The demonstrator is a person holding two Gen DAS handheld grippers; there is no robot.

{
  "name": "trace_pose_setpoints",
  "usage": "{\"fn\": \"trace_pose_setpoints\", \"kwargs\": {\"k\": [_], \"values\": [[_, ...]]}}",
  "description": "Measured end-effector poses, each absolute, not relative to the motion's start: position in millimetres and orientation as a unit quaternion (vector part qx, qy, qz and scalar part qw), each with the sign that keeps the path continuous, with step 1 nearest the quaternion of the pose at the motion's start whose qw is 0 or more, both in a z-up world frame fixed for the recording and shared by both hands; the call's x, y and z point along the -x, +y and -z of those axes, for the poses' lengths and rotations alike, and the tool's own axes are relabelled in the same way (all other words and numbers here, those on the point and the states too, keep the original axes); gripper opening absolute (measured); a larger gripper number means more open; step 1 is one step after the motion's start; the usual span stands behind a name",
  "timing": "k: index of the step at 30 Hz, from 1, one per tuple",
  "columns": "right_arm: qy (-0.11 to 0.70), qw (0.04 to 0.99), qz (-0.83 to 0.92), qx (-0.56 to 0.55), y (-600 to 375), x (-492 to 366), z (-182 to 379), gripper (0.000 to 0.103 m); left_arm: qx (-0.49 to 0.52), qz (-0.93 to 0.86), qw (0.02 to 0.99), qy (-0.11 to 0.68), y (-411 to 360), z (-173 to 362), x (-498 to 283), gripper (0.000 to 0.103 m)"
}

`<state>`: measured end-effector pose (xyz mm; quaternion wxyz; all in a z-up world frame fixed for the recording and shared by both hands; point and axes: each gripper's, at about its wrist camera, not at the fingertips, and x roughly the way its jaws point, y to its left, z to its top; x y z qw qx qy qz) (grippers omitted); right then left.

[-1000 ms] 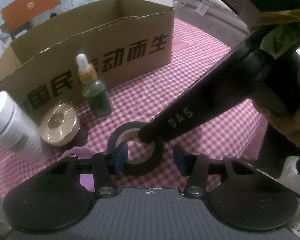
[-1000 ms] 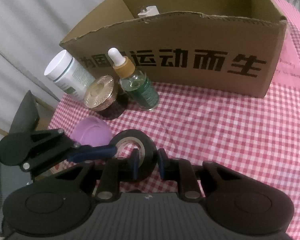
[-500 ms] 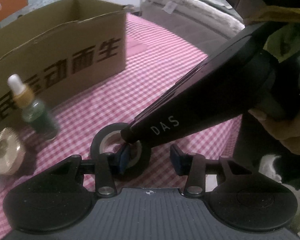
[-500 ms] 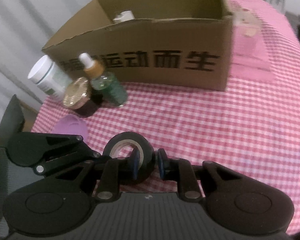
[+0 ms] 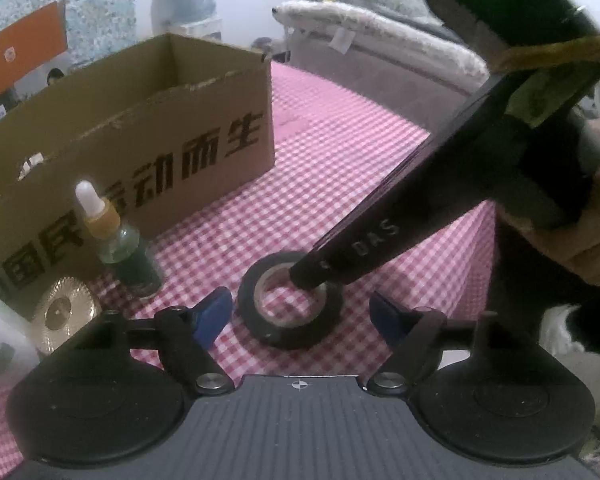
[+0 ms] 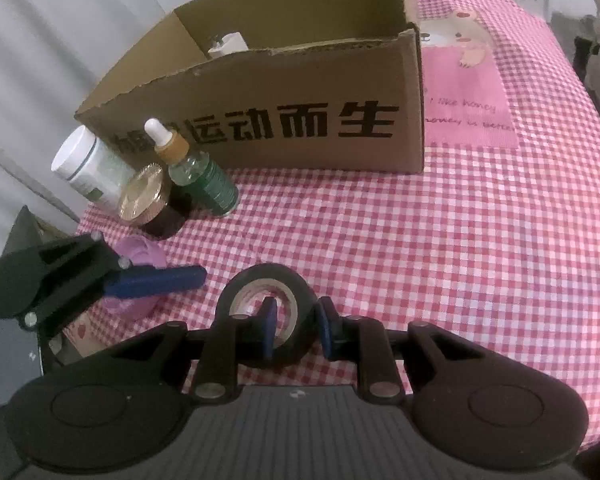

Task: Organize rigid objects

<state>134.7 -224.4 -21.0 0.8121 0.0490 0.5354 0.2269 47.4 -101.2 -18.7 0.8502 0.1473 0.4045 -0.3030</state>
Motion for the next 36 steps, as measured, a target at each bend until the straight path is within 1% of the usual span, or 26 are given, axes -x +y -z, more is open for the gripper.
{"fn": "trace_pose_setpoints", "kwargs": {"k": [8, 12, 14, 15, 20, 24, 30, 36], "values": [[0.534, 0.811, -0.237, -0.039, -223, -137, 26, 0.025, -0.171, 0.296, 0.841, 0.42, -113, 36, -56, 0.076], [0.527, 0.814, -0.242, -0.035, -222, -139, 29, 0.025, -0.174, 0.288, 0.839, 0.427, -115, 40, -61, 0.074], [0.525, 0.815, -0.243, -0.033, -221, -139, 30, 0.025, -0.166, 0.287, 0.84, 0.43, -113, 39, -63, 0.071], [0.524, 0.815, -0.244, -0.033, -221, -140, 31, 0.025, -0.164, 0.285, 0.841, 0.43, -113, 39, -64, 0.067], [0.52, 0.818, -0.241, -0.042, -226, -137, 29, 0.019, -0.166, 0.282, 0.843, 0.427, -114, 37, -63, 0.066], [0.514, 0.823, -0.237, -0.046, -226, -131, 21, 0.018, -0.166, 0.276, 0.848, 0.42, -115, 32, -60, 0.066], [0.474, 0.845, -0.243, -0.036, -223, -122, -16, 0.018, -0.155, 0.258, 0.875, 0.38, -106, -2, -54, 0.066], [0.394, 0.879, -0.268, -0.003, -211, -123, -80, 0.018, -0.147, 0.226, 0.908, 0.321, -87, -58, -60, 0.066]]}}
